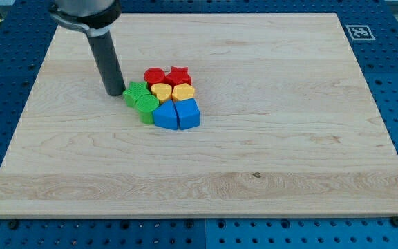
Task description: Separate blue cube from the group of blocks
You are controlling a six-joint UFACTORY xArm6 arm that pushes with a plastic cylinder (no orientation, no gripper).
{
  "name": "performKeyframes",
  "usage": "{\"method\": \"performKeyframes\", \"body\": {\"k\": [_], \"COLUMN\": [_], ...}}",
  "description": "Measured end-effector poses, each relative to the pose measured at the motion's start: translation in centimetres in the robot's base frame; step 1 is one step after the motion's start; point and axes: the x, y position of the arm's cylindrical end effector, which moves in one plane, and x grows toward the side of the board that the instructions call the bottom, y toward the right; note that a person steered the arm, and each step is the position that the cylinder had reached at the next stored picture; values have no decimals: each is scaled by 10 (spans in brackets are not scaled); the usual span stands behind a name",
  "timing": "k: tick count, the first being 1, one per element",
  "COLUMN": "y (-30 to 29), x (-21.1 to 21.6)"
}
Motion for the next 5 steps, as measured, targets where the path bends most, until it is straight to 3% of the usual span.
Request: {"method": "performKeyframes", "body": {"k": [2, 5], "y": [17, 91], "x": [34, 78]}}
